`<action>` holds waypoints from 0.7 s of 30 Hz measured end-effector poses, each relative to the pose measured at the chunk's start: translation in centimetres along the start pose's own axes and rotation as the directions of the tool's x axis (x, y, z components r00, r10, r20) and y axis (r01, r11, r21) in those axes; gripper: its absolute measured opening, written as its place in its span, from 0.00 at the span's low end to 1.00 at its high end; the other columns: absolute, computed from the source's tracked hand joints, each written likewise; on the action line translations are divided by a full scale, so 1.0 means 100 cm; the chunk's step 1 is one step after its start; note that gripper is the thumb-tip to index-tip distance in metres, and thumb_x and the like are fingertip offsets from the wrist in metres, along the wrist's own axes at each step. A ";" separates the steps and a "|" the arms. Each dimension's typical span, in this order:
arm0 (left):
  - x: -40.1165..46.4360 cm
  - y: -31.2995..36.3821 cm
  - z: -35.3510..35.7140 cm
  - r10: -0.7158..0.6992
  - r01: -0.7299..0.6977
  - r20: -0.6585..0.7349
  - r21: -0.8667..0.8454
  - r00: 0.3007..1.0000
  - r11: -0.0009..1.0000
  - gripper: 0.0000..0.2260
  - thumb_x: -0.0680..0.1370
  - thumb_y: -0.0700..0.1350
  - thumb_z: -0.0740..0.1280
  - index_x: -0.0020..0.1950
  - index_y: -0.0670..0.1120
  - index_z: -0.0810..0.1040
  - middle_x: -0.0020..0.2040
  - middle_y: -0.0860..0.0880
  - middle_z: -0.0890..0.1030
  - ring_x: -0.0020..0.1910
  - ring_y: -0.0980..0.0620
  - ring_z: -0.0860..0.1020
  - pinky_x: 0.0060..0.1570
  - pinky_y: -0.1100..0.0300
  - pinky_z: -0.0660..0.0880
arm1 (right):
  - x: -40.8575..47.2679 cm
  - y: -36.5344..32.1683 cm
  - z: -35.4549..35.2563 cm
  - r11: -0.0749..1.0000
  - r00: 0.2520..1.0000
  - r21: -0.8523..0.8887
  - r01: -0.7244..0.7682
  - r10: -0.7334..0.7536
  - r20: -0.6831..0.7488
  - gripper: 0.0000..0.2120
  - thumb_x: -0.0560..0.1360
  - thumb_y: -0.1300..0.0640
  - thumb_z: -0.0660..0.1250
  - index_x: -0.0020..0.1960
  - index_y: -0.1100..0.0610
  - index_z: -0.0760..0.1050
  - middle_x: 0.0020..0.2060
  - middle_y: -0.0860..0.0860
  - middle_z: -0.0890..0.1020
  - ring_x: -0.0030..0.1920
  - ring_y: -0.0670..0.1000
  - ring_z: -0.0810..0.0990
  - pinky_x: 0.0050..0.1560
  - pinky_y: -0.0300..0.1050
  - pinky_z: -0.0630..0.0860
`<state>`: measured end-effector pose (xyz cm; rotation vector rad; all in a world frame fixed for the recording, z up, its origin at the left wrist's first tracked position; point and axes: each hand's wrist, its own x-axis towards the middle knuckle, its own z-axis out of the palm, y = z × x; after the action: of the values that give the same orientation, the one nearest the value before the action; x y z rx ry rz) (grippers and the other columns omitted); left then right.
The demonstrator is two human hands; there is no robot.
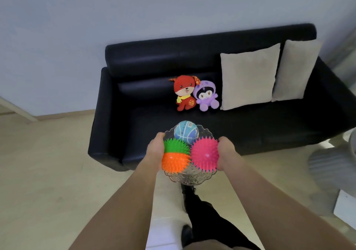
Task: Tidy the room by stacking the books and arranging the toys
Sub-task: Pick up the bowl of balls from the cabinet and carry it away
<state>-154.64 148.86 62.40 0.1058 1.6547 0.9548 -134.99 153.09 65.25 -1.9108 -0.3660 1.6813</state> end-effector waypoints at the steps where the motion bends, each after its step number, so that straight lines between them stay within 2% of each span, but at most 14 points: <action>1: 0.013 0.016 0.001 -0.012 0.012 -0.009 0.005 1.000 1.000 0.22 0.71 0.58 0.65 0.55 0.43 0.82 0.47 0.39 0.84 0.44 0.39 0.84 0.50 0.37 0.80 | 0.019 -0.008 0.015 1.000 1.000 0.006 0.003 -0.003 0.001 0.10 0.75 0.52 0.56 0.40 0.56 0.70 0.41 0.56 0.77 0.45 0.56 0.78 0.58 0.59 0.75; 4: 0.061 0.073 0.001 0.020 -0.020 -0.011 0.029 1.000 0.999 0.21 0.67 0.58 0.67 0.50 0.44 0.83 0.43 0.42 0.84 0.42 0.41 0.83 0.47 0.47 0.81 | 0.060 -0.037 0.059 0.997 0.999 0.077 -0.017 0.014 0.049 0.11 0.76 0.53 0.56 0.40 0.56 0.72 0.43 0.57 0.79 0.45 0.57 0.79 0.58 0.58 0.75; 7: 0.112 0.137 -0.003 0.065 -0.059 -0.049 0.117 0.997 0.991 0.26 0.58 0.61 0.67 0.48 0.46 0.85 0.48 0.43 0.86 0.48 0.40 0.84 0.56 0.41 0.79 | 0.073 -0.079 0.107 0.987 0.990 0.131 -0.093 0.077 0.119 0.13 0.79 0.52 0.54 0.43 0.58 0.71 0.44 0.56 0.78 0.48 0.58 0.78 0.62 0.56 0.73; 9: 0.132 0.173 -0.004 0.077 -0.062 -0.090 0.164 0.993 0.984 0.23 0.61 0.60 0.67 0.47 0.47 0.84 0.48 0.44 0.86 0.48 0.41 0.84 0.56 0.42 0.79 | 0.089 -0.104 0.136 0.978 0.981 0.165 -0.127 0.100 0.164 0.13 0.80 0.53 0.54 0.43 0.58 0.70 0.44 0.56 0.77 0.49 0.58 0.77 0.62 0.55 0.72; 11: 0.145 0.202 -0.004 0.097 -0.078 -0.108 0.168 0.989 0.983 0.19 0.67 0.58 0.66 0.49 0.47 0.83 0.47 0.44 0.85 0.46 0.41 0.84 0.54 0.44 0.79 | 0.097 -0.124 0.161 0.979 0.977 0.185 -0.084 0.045 0.207 0.12 0.81 0.55 0.54 0.43 0.57 0.70 0.44 0.55 0.77 0.47 0.57 0.78 0.60 0.55 0.74; 14: 0.177 0.240 -0.004 0.105 -0.087 -0.102 0.162 0.989 0.983 0.20 0.69 0.57 0.66 0.55 0.46 0.82 0.50 0.43 0.85 0.48 0.41 0.85 0.52 0.43 0.80 | 0.122 -0.153 0.196 0.985 0.976 0.170 -0.014 -0.023 0.216 0.13 0.81 0.52 0.56 0.53 0.59 0.74 0.53 0.56 0.80 0.55 0.59 0.79 0.61 0.60 0.75; 16: 0.199 0.247 -0.007 0.067 -0.051 -0.093 0.162 0.993 0.986 0.22 0.70 0.58 0.65 0.57 0.46 0.81 0.51 0.43 0.85 0.47 0.41 0.85 0.46 0.46 0.82 | 0.140 -0.164 0.214 0.992 0.981 0.127 -0.027 0.002 0.192 0.16 0.80 0.50 0.56 0.59 0.58 0.74 0.56 0.56 0.80 0.55 0.60 0.80 0.60 0.61 0.76; 18: 0.217 0.248 -0.013 0.020 -0.006 -0.083 0.159 0.996 0.987 0.23 0.69 0.58 0.66 0.58 0.46 0.80 0.49 0.44 0.85 0.44 0.42 0.85 0.43 0.47 0.82 | 0.156 -0.167 0.225 0.995 0.985 0.084 -0.044 0.029 0.170 0.16 0.79 0.50 0.57 0.60 0.58 0.74 0.56 0.56 0.80 0.54 0.60 0.79 0.59 0.61 0.76; 21: 0.251 0.257 -0.023 -0.024 0.038 -0.086 0.175 0.996 0.984 0.25 0.68 0.59 0.67 0.61 0.47 0.80 0.51 0.44 0.86 0.48 0.41 0.85 0.49 0.42 0.82 | 0.176 -0.168 0.251 0.993 0.987 0.072 -0.095 0.085 0.138 0.14 0.78 0.50 0.57 0.56 0.58 0.74 0.54 0.55 0.79 0.54 0.59 0.79 0.57 0.58 0.76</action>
<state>-175.35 178.08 59.01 0.1610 1.8118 0.7971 -153.67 182.03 59.10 -1.7860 -0.2643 1.8620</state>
